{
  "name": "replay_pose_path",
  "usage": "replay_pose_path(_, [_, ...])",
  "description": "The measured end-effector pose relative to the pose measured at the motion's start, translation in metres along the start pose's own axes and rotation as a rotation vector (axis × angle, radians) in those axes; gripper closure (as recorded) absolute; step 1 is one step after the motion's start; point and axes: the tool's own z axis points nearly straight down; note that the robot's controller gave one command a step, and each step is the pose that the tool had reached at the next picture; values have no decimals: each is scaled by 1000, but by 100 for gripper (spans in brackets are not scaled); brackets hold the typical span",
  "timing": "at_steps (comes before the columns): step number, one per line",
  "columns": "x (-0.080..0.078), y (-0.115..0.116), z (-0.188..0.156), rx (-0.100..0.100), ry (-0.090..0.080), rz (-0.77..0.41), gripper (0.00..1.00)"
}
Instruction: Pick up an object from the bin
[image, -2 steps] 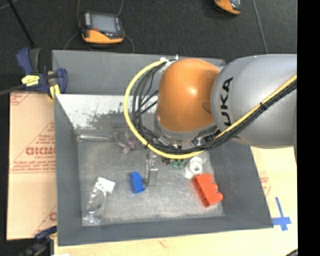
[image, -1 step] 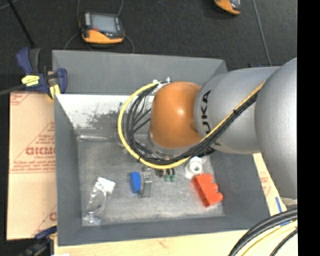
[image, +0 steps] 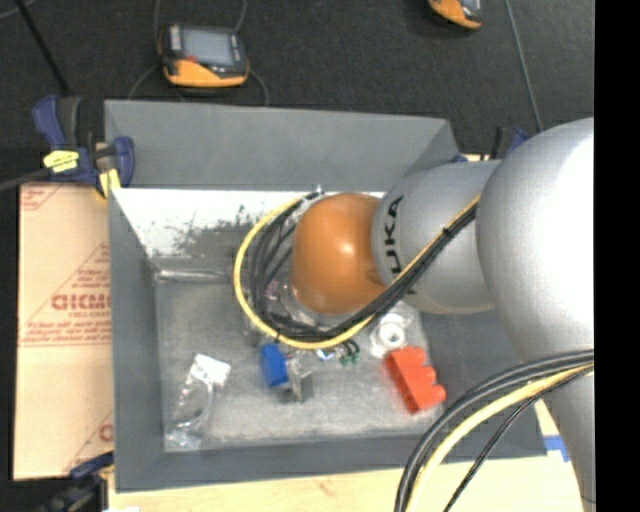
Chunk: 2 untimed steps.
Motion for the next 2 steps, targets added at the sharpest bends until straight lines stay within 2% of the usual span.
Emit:
replay_pose_path(1, [-3, 0, -4, 1, -8, 4, 100])
replay_pose_path(2, [13, -6, -146, 4, -11, -37, 100])
